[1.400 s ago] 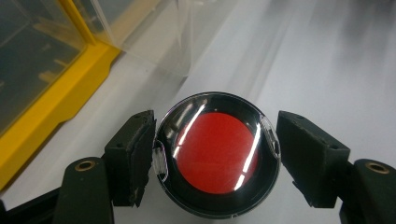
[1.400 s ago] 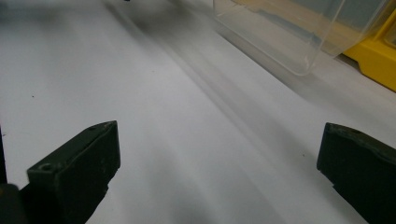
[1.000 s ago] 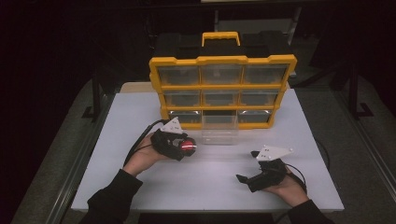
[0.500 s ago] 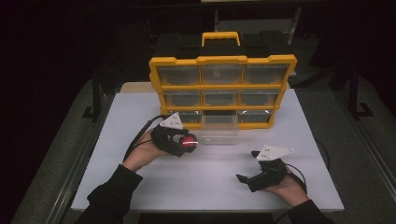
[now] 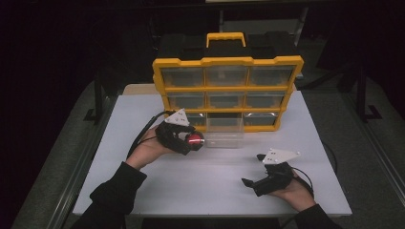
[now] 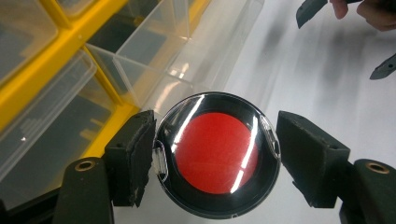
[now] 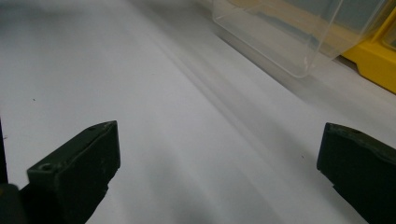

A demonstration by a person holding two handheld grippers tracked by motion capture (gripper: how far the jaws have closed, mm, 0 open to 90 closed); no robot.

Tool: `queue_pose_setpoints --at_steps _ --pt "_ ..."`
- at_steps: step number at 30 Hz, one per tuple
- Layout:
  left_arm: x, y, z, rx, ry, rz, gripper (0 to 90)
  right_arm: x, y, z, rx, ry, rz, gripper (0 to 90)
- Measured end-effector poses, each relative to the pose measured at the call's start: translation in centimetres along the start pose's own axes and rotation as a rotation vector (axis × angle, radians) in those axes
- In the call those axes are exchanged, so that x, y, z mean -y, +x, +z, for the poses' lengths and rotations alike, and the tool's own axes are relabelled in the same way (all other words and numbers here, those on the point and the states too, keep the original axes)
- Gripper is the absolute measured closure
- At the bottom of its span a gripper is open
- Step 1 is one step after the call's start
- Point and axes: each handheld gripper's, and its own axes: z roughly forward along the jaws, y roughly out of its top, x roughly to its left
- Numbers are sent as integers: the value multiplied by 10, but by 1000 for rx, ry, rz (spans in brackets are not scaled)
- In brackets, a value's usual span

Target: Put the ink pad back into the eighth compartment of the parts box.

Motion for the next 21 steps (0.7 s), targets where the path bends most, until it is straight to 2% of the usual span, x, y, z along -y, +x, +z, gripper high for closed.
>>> queue_pose_setpoints --at_steps 21 --pt "-33 11 1 7 -20 28 296 0 0 -1 1 -4 -1 0"
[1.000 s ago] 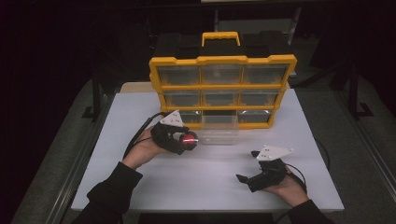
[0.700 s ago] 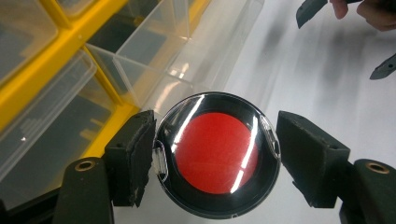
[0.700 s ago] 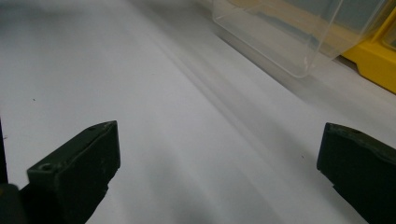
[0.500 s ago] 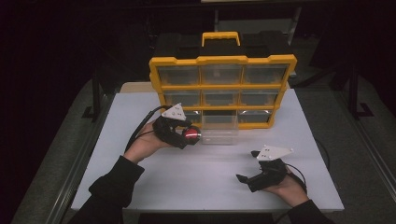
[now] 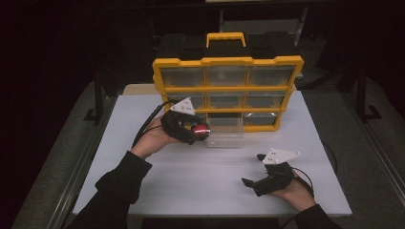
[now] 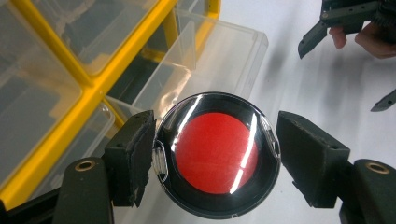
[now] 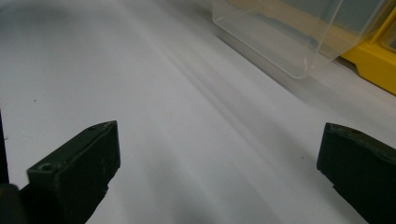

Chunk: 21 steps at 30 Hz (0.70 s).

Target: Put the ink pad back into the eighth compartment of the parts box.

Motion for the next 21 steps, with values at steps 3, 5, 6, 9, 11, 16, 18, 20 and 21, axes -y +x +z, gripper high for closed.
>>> queue_pose_setpoints --at_steps 3,5,6,9,11,16,18,20,21 --pt "-5 1 1 1 6 9 296 0 0 0 0 -2 0 0" --pt "-8 2 3 2 5 7 296 0 0 0 0 -2 0 0" --pt "-9 2 3 1 6 12 295 0 0 0 0 -2 0 0" --pt "-14 3 6 3 2 12 296 0 0 0 0 0 0 0" --pt "-16 3 8 6 4 13 296 0 0 0 0 -1 -1 0" --pt "-22 5 14 12 7 21 296 0 0 0 -1 -1 -1 0" --pt "-24 5 17 14 9 19 296 0 0 0 -1 0 -1 0" --pt "-26 6 20 15 9 17 295 0 0 0 -1 -1 -2 0" --pt "-27 7 21 15 14 20 295 0 0 0 -1 -1 -2 0"
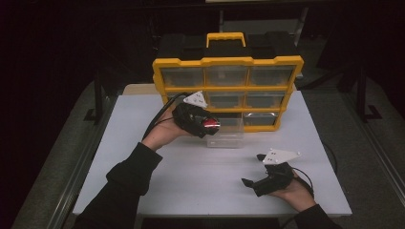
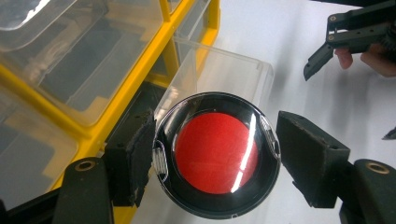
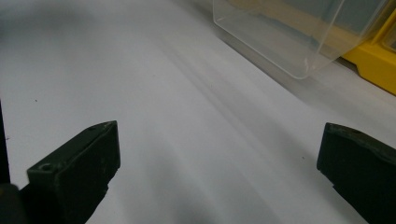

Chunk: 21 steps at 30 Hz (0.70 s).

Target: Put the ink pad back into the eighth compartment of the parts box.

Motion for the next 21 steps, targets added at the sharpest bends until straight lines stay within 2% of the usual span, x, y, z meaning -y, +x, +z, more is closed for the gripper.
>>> queue_pose_setpoints --at_steps 13,21 --pt "-11 7 23 9 18 -11 295 0 0 0 -3 -1 -2 0" --pt "-12 10 37 11 30 -24 295 0 0 0 -5 -2 -2 0"
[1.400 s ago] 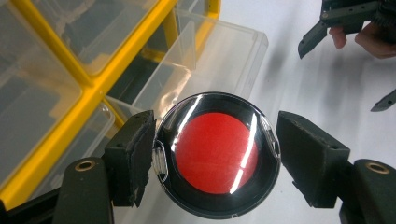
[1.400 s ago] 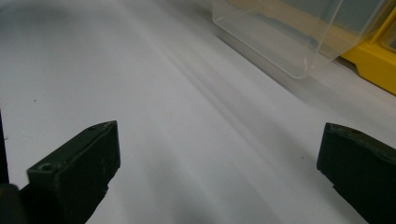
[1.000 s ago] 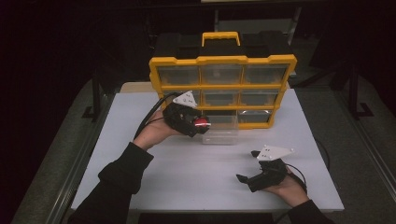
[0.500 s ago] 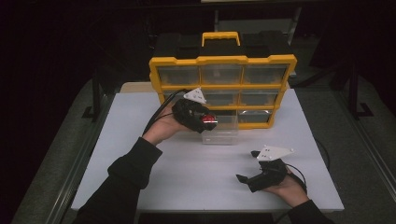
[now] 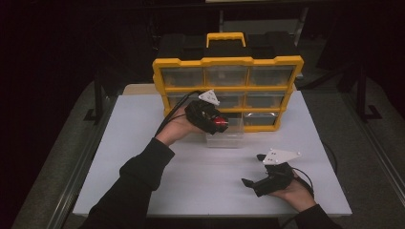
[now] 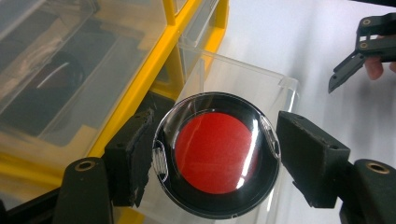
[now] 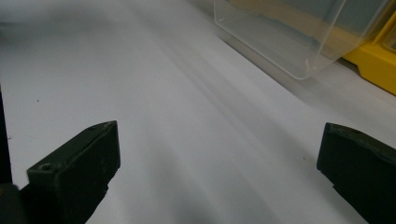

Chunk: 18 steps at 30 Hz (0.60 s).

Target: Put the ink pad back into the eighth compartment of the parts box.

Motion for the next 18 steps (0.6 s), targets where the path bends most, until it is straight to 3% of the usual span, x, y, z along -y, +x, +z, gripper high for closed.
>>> queue_pose_setpoints --at_steps 5,9,18 --pt "0 1 5 7 13 5 293 0 1 0 -3 -3 0 0" --pt "0 0 8 25 -6 -4 278 -1 0 1 -5 -2 -1 0" --pt "1 -3 -2 30 -21 4 245 0 0 0 -5 -3 -1 0"
